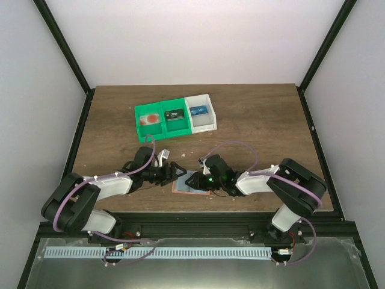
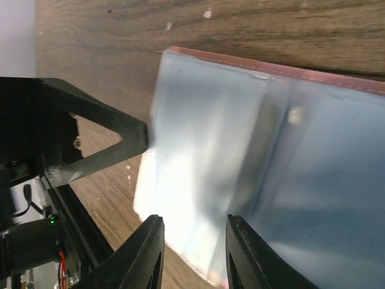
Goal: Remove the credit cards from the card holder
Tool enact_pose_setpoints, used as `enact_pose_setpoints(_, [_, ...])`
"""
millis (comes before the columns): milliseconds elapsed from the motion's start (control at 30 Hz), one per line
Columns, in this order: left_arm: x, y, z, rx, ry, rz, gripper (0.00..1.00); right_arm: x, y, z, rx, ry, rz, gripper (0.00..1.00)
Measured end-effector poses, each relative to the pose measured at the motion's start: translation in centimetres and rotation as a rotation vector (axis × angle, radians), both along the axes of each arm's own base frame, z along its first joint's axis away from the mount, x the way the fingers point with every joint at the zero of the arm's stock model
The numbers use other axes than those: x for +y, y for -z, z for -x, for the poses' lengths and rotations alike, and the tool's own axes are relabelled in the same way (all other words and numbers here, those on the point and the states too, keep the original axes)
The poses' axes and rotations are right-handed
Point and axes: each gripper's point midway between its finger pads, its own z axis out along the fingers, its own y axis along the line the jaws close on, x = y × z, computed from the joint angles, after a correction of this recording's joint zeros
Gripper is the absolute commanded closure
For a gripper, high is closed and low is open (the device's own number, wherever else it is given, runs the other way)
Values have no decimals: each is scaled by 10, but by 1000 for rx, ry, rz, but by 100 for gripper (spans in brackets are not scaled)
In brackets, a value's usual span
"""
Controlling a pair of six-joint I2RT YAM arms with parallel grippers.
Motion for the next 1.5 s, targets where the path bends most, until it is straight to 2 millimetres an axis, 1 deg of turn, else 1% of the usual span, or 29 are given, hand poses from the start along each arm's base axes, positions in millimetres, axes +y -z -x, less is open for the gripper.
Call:
enact_pose_setpoints(200, [-1,-1,1,2,6,6,24,-4,16,0,18,12,44,76])
enact_pose_setpoints(400, [1,1,2,4,2,-6,24,-3,18,-4,6,14,55,80])
enact_pose_setpoints(800, [12,8,1,-15,-18,-86,24,-2,18,-5,-2,9,57,81])
enact_pose_setpoints(1067, [7,2,0,-25,-5,-56,24,-2,18,-5,-5,7,54,81])
enact_pose_setpoints(1333, [7,5,2,-8,-4,-50,27,-2,18,-5,-7,7,52,81])
enact_pose_setpoints(1500, [3,0,2,-9,4,-21,28,-1,18,-5,-12,5,44,81])
